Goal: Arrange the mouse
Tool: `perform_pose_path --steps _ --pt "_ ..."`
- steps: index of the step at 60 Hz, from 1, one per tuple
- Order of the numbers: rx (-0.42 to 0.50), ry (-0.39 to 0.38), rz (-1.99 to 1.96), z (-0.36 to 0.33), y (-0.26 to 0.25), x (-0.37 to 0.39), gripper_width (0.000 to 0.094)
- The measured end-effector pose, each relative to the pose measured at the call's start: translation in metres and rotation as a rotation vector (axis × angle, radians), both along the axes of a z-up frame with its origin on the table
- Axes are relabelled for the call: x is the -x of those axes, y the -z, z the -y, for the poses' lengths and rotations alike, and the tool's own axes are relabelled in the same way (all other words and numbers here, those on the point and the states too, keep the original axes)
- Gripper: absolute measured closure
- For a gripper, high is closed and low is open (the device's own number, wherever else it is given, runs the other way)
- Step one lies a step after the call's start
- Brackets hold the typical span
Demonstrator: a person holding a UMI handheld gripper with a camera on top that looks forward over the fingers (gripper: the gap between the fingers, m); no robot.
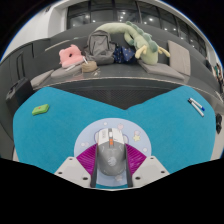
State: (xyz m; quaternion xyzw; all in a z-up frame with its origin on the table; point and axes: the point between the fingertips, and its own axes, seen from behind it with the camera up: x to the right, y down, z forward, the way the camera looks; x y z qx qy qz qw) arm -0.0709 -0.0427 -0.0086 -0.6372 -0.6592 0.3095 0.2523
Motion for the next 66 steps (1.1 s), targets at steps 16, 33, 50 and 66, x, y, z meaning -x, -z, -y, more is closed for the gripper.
perform_pose_path --steps 16,33,50,66 --pt "0.006 0.035 -0.032 0.01 -0.029 -0.01 0.0082" --pt "-0.044 0.057 -0.016 -0.003 -0.127 -0.146 0.0087" --pt "-0.08 0.053 0.045 -0.008 -0.142 -0.268 0.0086" --pt "-0.091 0.061 0.053 -0.008 -0.14 -0.307 0.0089"
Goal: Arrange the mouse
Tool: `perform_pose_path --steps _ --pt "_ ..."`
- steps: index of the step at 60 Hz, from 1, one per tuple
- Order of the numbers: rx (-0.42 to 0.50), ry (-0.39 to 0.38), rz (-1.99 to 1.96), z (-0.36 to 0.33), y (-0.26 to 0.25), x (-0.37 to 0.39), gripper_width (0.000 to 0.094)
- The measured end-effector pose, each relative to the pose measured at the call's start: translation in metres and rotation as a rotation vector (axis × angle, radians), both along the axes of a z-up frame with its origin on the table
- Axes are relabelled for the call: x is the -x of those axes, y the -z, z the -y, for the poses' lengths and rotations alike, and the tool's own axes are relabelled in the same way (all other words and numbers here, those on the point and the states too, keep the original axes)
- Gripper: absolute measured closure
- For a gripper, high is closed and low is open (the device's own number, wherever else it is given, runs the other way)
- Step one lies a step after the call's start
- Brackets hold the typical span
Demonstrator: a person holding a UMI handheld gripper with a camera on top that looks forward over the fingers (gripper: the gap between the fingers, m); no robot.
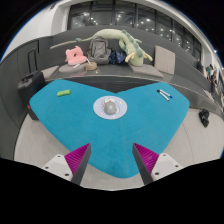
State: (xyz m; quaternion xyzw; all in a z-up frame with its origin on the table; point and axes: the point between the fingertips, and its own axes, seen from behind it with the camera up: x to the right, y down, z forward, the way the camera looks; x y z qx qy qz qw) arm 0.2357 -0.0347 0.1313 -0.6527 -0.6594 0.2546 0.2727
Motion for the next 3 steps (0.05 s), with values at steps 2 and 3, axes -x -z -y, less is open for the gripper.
perform_pose_path --steps 2,3 --pt "-0.008 0.0 0.0 -0.002 -0.0003 -0.0028 0.0089" --pt "-0.014 0.001 -0.002 -0.0031 -0.001 -0.0035 0.0088"
